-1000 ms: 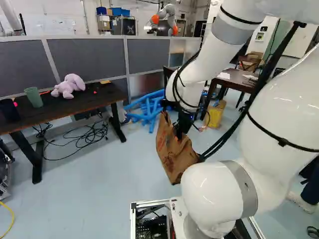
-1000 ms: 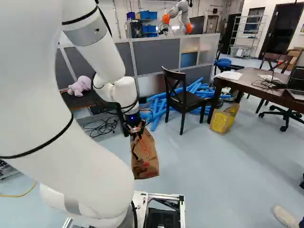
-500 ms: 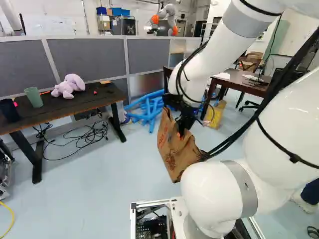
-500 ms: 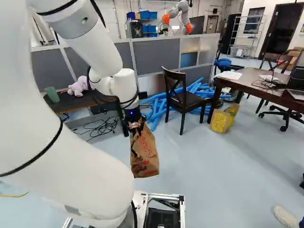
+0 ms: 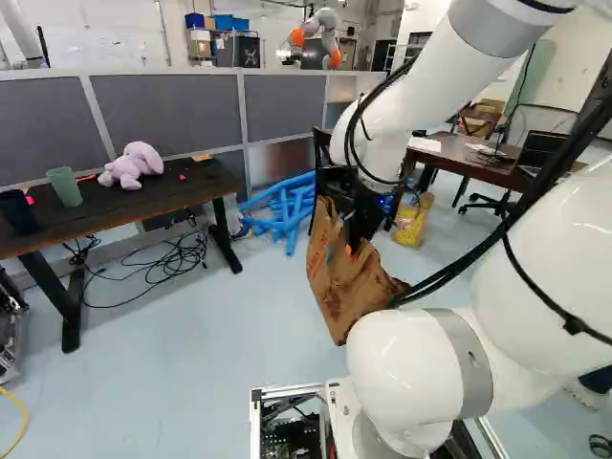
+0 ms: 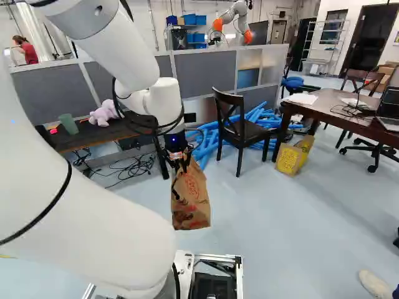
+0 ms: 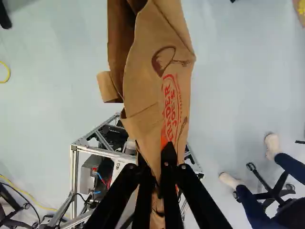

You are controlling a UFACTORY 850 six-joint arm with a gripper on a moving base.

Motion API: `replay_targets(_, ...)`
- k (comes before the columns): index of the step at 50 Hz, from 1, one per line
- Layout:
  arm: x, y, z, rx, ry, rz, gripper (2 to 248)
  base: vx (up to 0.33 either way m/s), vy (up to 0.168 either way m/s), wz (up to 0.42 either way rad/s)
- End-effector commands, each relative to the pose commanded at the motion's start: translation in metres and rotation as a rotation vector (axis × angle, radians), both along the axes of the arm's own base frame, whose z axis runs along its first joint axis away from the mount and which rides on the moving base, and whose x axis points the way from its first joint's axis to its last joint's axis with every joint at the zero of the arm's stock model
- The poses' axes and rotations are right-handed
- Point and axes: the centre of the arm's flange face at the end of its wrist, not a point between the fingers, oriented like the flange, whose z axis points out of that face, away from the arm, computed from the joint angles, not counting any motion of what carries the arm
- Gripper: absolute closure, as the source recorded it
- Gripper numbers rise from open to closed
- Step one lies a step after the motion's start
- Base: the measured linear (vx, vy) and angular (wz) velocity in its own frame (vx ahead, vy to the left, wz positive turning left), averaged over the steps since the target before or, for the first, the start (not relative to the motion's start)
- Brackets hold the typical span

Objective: Pick up the bag on the ground and place it on the table

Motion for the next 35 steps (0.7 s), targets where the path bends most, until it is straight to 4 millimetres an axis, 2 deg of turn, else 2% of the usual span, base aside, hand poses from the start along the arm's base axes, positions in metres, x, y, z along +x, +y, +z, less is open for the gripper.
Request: replay_targets(35, 0.015, -0.004, 0.053, -0.014, -0.008, 0.013, 225, 0.000, 0.000, 0.000)
